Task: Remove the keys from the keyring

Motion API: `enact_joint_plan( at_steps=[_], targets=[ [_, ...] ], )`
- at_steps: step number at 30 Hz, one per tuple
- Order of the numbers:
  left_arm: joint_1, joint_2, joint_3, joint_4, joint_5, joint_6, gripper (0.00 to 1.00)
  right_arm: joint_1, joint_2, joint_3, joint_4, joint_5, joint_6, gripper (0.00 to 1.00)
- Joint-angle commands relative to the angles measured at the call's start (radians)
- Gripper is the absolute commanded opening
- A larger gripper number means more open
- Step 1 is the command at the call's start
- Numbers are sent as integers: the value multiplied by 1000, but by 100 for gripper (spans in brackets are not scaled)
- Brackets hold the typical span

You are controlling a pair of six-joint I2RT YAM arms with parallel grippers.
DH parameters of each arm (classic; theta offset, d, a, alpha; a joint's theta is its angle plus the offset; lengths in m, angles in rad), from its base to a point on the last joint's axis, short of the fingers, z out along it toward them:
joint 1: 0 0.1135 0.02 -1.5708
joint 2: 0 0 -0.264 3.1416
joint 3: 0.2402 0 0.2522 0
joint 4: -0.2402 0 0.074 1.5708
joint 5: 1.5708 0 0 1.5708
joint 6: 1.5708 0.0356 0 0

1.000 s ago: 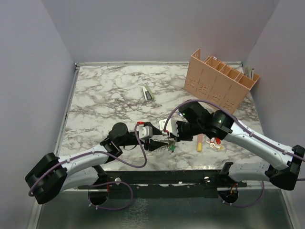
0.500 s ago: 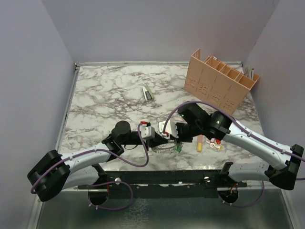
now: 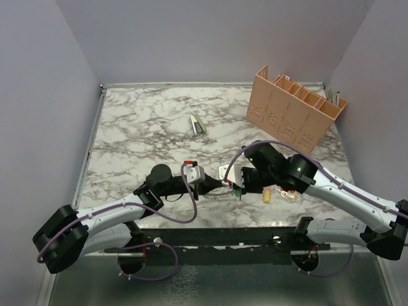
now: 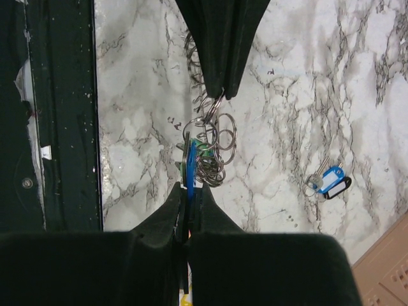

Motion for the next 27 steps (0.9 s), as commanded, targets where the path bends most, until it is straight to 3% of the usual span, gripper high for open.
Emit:
enact_joint_plan(
  at_steps=[1,14,24,27],
  targets=[
    [5,-33,-30,7,-163,-21,0,8,-32,-41,9,25,43,0],
    [5,-19,-43,22,-285,-93,0,8,42,-6,1,-19,109,0],
    [6,-42,-54,22,-267,-80,0,7,113,85,8,-17,215,1],
    [4,-57,-62,22,-250,-74,8,8,115,86,35,11,264,0]
  ],
)
